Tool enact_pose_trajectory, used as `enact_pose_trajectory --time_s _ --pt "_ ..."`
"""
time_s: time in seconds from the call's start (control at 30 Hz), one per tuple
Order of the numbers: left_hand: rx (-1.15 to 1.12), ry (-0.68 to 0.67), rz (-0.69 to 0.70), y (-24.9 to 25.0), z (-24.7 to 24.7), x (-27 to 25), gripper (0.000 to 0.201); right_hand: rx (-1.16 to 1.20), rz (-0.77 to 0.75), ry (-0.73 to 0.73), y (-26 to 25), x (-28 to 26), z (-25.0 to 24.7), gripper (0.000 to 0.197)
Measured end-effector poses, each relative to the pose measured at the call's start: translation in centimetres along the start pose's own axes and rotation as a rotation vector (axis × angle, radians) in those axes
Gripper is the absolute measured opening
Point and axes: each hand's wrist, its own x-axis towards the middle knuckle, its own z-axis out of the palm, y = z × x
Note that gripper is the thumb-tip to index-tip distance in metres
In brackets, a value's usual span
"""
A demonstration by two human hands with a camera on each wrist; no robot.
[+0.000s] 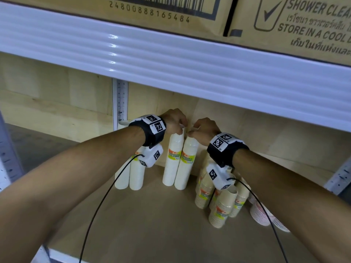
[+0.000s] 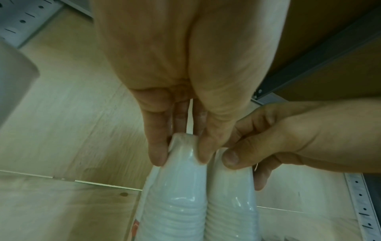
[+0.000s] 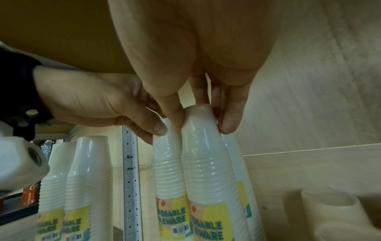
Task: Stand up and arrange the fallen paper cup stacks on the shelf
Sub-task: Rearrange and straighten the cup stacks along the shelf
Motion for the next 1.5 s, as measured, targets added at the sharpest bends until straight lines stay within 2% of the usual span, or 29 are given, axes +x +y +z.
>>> enact_pose_trajectory --time_s 0.3,0.47,0.53,0.77,0.97,1.07,1.33,1.5 --pt "0.019 0.001 -0.011 0.1 -0.4 -0.1 0.041 -0.010 -0.009 -0.011 0.3 0.7 0.2 0.036" --pt "0.012 0.030 -0.024 0.3 -1.8 -1.0 0.037 -0.031 -0.023 0.031 -0.4 1.3 0.0 0.039" --pt "0.047 0.058 -0.027 0.3 -2.6 -1.5 0.038 -0.036 -0.030 0.051 -1.1 1.5 -0.3 0.037" --pt "0.082 0.114 -0.102 -1.1 -6.4 -3.7 0.041 -0.043 -0.107 0.035 -4.0 2.1 -0.6 0.048" --pt "0.126 0.146 -0.217 -4.3 -8.6 -5.6 0.039 -0.024 -0.233 0.010 -7.9 2.2 1.4 0.044" --pt "0.136 0.133 -0.274 -6.2 -8.9 -6.5 0.037 0.006 -0.279 -0.023 -9.4 2.2 3.1 0.044" --pt "0.144 0.047 -0.315 -9.7 -7.5 -8.7 0.040 0.038 -0.318 -0.133 -11.5 2.0 6.7 0.067" --pt "0.104 0.013 -0.305 -10.6 -6.2 -9.3 0.042 0.036 -0.334 -0.148 -11.8 1.6 7.7 0.051"
